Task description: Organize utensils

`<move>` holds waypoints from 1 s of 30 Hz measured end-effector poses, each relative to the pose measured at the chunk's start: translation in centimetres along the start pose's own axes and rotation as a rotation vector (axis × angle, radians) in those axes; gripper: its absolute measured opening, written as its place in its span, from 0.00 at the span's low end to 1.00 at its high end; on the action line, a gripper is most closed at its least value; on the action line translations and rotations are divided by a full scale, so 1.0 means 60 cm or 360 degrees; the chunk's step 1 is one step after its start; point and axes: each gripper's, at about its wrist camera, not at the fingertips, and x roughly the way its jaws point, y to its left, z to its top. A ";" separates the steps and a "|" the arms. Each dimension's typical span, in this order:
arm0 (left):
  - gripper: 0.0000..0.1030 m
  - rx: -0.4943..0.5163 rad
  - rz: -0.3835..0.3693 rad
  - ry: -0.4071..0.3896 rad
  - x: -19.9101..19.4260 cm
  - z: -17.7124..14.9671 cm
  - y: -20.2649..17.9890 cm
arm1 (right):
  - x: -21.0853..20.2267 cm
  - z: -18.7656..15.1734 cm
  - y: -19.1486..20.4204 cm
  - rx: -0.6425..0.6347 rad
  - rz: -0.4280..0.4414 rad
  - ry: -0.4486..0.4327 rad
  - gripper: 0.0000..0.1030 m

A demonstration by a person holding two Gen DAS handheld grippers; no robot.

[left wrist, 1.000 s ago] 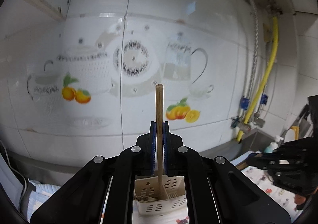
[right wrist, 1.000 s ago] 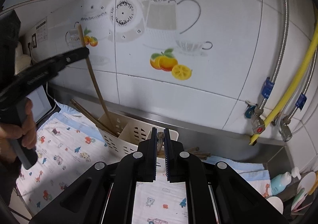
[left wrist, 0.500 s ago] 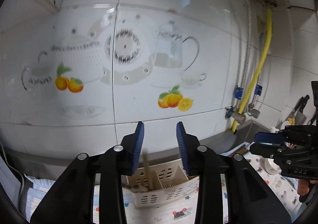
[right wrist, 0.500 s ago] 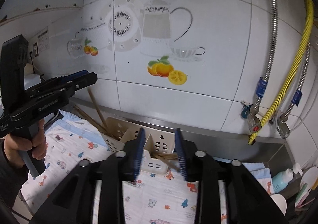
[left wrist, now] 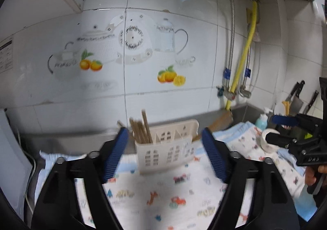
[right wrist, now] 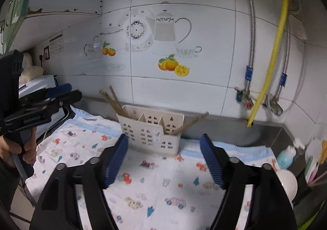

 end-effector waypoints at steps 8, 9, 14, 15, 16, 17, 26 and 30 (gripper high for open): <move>0.95 0.0014 0.0039 0.0072 -0.053 -0.086 -0.007 | -0.030 -0.080 0.031 -0.0004 -0.0078 0.0030 0.86; 0.95 0.0008 0.0046 0.0070 -0.057 -0.092 -0.006 | -0.033 -0.091 0.036 -0.0002 -0.0096 0.0033 0.86; 0.95 -0.0065 0.0034 0.0130 -0.068 -0.130 0.002 | -0.042 -0.125 0.049 0.0022 -0.0127 0.0048 0.90; 0.95 -0.0071 0.0047 0.0136 -0.068 -0.135 0.004 | -0.044 -0.132 0.050 0.0038 -0.0117 0.0054 0.90; 0.95 -0.0083 0.0069 0.0140 -0.070 -0.143 0.006 | -0.045 -0.138 0.052 0.0050 -0.0116 0.0058 0.90; 0.95 -0.0088 0.0085 0.0138 -0.071 -0.149 0.007 | -0.045 -0.144 0.055 0.0051 -0.0126 0.0066 0.90; 0.95 -0.0197 0.0132 0.0271 -0.063 -0.189 0.032 | -0.036 -0.182 0.070 0.0096 -0.0098 0.0132 0.91; 0.95 -0.0193 0.0148 0.0301 -0.063 -0.204 0.033 | -0.033 -0.186 0.075 0.0090 -0.0095 0.0141 0.91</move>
